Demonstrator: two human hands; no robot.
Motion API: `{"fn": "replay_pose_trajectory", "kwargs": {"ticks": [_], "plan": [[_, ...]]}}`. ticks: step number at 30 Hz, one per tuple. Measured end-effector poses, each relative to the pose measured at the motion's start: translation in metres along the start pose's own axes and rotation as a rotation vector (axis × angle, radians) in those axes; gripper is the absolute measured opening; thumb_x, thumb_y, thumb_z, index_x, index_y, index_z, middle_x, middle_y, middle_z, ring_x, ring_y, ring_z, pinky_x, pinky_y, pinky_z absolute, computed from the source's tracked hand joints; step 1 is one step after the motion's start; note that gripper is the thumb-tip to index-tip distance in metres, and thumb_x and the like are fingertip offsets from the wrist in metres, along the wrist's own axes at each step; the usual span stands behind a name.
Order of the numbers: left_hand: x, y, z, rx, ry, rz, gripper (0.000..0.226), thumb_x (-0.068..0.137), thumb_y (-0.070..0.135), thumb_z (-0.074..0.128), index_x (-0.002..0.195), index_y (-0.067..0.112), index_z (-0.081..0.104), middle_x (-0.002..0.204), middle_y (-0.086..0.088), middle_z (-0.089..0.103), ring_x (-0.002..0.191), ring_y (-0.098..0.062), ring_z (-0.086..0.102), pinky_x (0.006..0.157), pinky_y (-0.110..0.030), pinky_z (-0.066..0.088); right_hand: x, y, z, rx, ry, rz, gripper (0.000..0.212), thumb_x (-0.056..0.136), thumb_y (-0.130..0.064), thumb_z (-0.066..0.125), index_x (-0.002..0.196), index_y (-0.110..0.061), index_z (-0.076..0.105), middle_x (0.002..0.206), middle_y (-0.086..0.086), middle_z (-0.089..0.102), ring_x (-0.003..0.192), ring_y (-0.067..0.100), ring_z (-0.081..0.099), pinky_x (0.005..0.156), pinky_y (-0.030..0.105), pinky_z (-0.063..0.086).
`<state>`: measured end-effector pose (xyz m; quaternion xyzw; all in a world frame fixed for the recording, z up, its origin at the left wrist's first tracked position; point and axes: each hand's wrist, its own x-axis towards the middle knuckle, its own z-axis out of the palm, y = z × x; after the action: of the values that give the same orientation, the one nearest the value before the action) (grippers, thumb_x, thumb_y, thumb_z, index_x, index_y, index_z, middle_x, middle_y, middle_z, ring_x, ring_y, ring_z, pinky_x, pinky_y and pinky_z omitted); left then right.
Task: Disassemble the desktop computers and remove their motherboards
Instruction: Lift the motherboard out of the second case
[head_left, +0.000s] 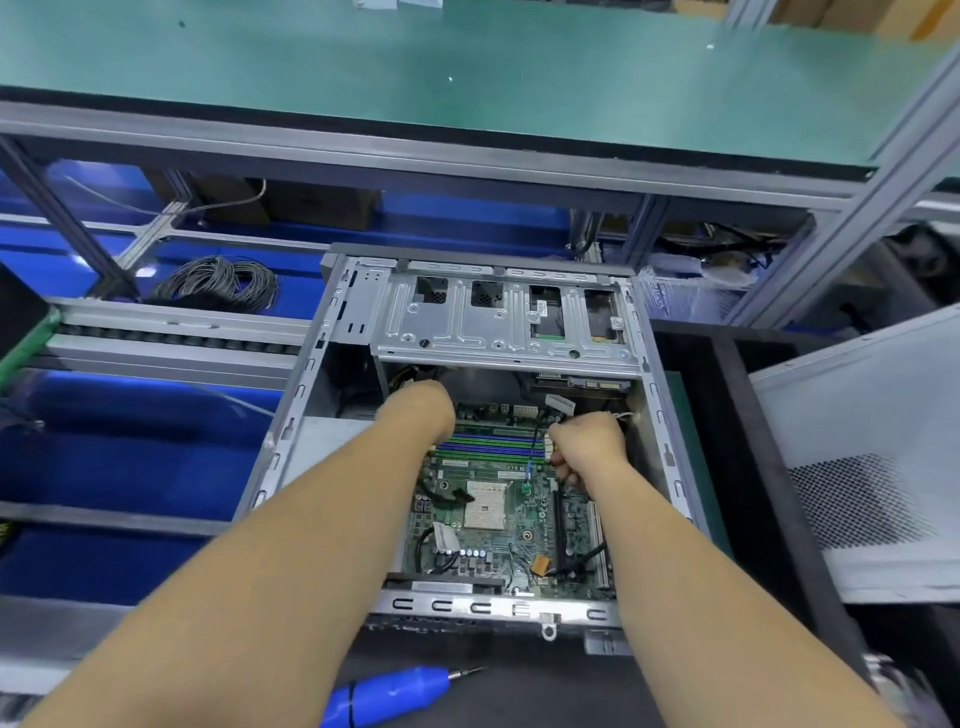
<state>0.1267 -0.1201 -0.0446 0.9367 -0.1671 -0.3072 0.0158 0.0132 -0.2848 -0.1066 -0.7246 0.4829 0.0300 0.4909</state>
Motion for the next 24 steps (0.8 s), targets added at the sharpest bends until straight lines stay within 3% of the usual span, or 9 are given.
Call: {"fn": "replay_pose_trajectory", "kwargs": {"ticks": [2,5,7,10,12,15,20,24], "plan": [[0.008,0.0,-0.006,-0.047,-0.134,-0.05,0.035,0.1,0.001,0.043,0.133,-0.004,0.055,0.088,-0.012,0.06,0.078,-0.024,0.059,0.076,-0.033,0.05,0.002,0.0,0.001,0.021,-0.006,0.009,0.012,0.092,-0.013,0.06,0.082,-0.01,0.066,0.061,0.011,0.067,0.036,0.02,0.054,0.038,0.021,0.039],[0.025,-0.008,-0.008,-0.049,-0.322,-0.096,0.041,0.107,0.008,0.03,0.144,-0.006,0.043,0.081,-0.011,0.06,0.051,-0.017,0.054,0.046,-0.025,0.048,0.004,0.0,0.002,0.035,-0.008,0.027,0.015,0.093,-0.014,0.06,0.079,-0.008,0.064,0.059,0.009,0.065,0.033,0.019,0.05,0.036,0.019,0.035],[0.03,-0.01,-0.008,-0.129,-0.377,-0.142,0.043,0.109,0.015,0.029,0.143,-0.006,0.044,0.074,-0.01,0.06,0.035,-0.013,0.054,0.036,-0.022,0.046,0.005,-0.001,0.002,0.03,0.0,0.039,0.018,0.093,-0.015,0.06,0.079,-0.004,0.064,0.058,0.008,0.064,0.032,0.018,0.048,0.036,0.019,0.033],[0.035,-0.014,-0.01,-0.22,-0.387,-0.163,0.04,0.109,0.016,0.033,0.135,-0.007,0.052,0.071,-0.013,0.064,0.038,-0.014,0.057,0.036,-0.024,0.048,0.004,-0.002,0.003,0.009,-0.003,0.04,0.021,0.094,-0.015,0.058,0.078,-0.002,0.063,0.06,0.009,0.064,0.032,0.019,0.047,0.037,0.02,0.033],[0.038,-0.019,-0.012,-0.271,-0.417,-0.172,0.037,0.108,0.018,0.037,0.113,-0.007,0.063,0.062,-0.011,0.068,0.038,-0.015,0.06,0.033,-0.021,0.045,0.004,-0.003,0.005,-0.001,-0.004,0.044,0.02,0.094,-0.015,0.056,0.08,-0.001,0.063,0.062,0.01,0.063,0.032,0.02,0.048,0.039,0.022,0.035],[0.039,-0.027,-0.013,-0.322,-0.483,-0.138,0.044,0.109,0.023,0.037,0.087,-0.005,0.063,0.055,-0.009,0.069,0.037,-0.01,0.06,0.034,-0.017,0.044,0.004,-0.004,0.006,-0.006,0.003,0.057,0.018,0.092,-0.01,0.051,0.083,0.001,0.062,0.066,0.015,0.062,0.035,0.022,0.05,0.042,0.023,0.038],[0.041,-0.03,-0.009,-0.338,-0.422,-0.083,0.039,0.109,0.019,0.038,0.086,-0.004,0.059,0.051,-0.007,0.067,0.034,-0.008,0.058,0.032,-0.016,0.041,0.002,-0.008,0.007,0.043,0.03,0.088,0.012,0.089,-0.008,0.051,0.08,-0.004,0.058,0.07,0.015,0.059,0.044,0.023,0.048,0.05,0.031,0.048],[0.044,-0.029,-0.005,-0.334,-0.405,-0.052,0.033,0.108,0.014,0.034,0.1,-0.009,0.057,0.049,-0.008,0.065,0.032,-0.011,0.055,0.033,-0.016,0.041,-0.001,-0.012,0.006,0.035,0.019,0.087,0.013,0.092,-0.01,0.051,0.081,-0.005,0.055,0.076,0.016,0.061,0.053,0.026,0.054,0.051,0.036,0.056]]}}
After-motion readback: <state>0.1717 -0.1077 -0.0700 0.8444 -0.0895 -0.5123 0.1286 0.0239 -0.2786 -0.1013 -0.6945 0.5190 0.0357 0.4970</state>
